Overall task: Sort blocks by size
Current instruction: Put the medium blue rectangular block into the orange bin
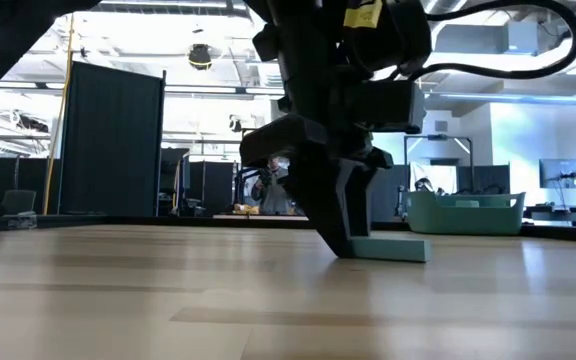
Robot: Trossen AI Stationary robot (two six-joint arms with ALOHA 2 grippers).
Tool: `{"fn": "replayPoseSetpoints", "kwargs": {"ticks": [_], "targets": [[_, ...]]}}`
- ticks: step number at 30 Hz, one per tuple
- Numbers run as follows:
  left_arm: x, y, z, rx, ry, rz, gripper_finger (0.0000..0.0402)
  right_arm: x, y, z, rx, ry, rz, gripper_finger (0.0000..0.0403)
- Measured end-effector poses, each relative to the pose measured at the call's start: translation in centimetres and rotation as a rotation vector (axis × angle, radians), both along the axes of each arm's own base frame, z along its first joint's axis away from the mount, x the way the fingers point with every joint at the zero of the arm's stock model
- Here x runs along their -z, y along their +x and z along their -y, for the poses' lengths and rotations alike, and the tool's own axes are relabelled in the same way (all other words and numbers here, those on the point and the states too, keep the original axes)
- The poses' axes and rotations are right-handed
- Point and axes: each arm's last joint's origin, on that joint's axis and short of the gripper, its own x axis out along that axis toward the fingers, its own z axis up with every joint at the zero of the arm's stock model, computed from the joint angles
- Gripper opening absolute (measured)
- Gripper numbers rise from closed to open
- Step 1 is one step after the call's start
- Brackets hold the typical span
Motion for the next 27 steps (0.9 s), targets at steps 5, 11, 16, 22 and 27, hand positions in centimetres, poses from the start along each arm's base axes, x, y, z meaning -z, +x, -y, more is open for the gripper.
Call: {"fn": "replayPoseSetpoints", "kwargs": {"ticks": [5, 11, 16, 22, 27], "targets": [[0.02, 0.03, 0.01, -0.009, -0.003, 0.003, 0.0213, 0.0, 0.0, 0.0, 0.0, -0.001, 0.0, 0.0265], [-0.05, 0.13, 0.06, -0.025, -0.016, 0.01, 0.0225, 0.01, 0.0, 0.01, 0.0, -0.004, -0.003, 0.0265], [-0.58, 0.61, 0.16, -0.046, -0.033, 0.045, 0.0226, 0.02, 0.0, 0.01, 0.0, -0.005, -0.003, 0.0265], [-0.57, 0.84, 0.31, -0.062, -0.071, 0.062, 0.0226, 0.02, 0.0, 0.01, 0.0, -0.004, -0.003, 0.0265], [-0.59, 0.92, 0.35, -0.073, -0.062, 0.072, 0.0227, 0.02, 0.0, 0.01, 0.0, -0.004, -0.003, 0.0265]]}}
